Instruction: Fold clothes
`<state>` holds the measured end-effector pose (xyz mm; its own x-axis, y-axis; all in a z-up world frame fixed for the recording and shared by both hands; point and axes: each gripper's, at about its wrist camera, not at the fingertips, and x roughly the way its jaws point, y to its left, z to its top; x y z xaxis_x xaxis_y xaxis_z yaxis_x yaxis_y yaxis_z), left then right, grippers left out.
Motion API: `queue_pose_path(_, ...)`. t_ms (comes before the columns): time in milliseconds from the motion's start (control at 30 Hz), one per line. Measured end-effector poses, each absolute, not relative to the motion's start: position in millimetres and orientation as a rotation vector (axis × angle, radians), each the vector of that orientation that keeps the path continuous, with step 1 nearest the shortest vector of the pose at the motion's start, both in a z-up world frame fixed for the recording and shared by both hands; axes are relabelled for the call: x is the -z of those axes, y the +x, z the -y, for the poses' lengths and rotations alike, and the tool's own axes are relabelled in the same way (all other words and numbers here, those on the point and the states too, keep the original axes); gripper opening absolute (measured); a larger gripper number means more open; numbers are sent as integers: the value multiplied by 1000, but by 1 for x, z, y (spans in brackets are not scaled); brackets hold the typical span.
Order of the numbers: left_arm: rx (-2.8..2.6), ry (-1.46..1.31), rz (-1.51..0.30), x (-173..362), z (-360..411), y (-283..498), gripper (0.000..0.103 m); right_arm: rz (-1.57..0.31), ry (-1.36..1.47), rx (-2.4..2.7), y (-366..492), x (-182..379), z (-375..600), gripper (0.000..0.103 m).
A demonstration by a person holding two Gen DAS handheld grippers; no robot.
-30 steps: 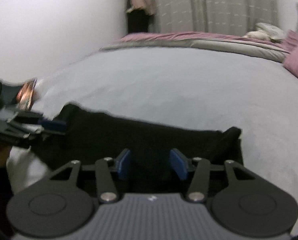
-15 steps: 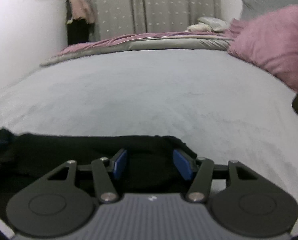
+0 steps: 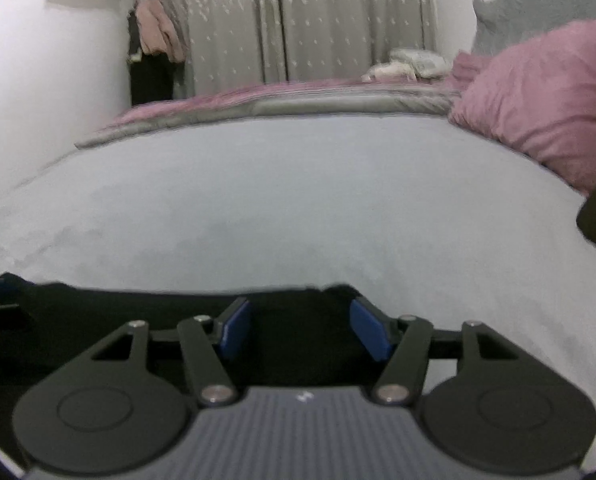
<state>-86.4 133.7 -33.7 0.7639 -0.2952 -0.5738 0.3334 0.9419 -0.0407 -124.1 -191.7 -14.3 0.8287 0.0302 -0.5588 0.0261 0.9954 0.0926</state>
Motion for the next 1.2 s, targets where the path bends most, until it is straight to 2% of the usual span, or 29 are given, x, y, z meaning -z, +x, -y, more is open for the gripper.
queue_pose_path(200, 346, -39, -656, 24, -149, -92, 81, -600, 98, -2, -125, 15, 191, 61)
queue_pose_path(333, 351, -145, -699, 14, -166, -99, 81, -552, 87, -47, -135, 3, 181, 74)
queue_pose_path(600, 285, -437, -767, 5, -199, -99, 81, -494, 53, -87, -152, -17, 173, 75)
queue_pose_path(933, 222, -622, -909, 30, -225, -89, 76, -481, 77, -174, -153, -26, 169, 73)
queue_pose_path(1100, 228, -674, -922, 37, -224, -84, 75, -498, 72, -207, -150, -26, 164, 71)
queue_pose_path(1167, 239, -693, -929, 39, -223, -82, 71, -502, 68, -230, -149, -25, 159, 67)
queue_pose_path(1200, 245, -705, -934, 40, -222, -81, 69, -504, 65, -243, -148, -24, 157, 59)
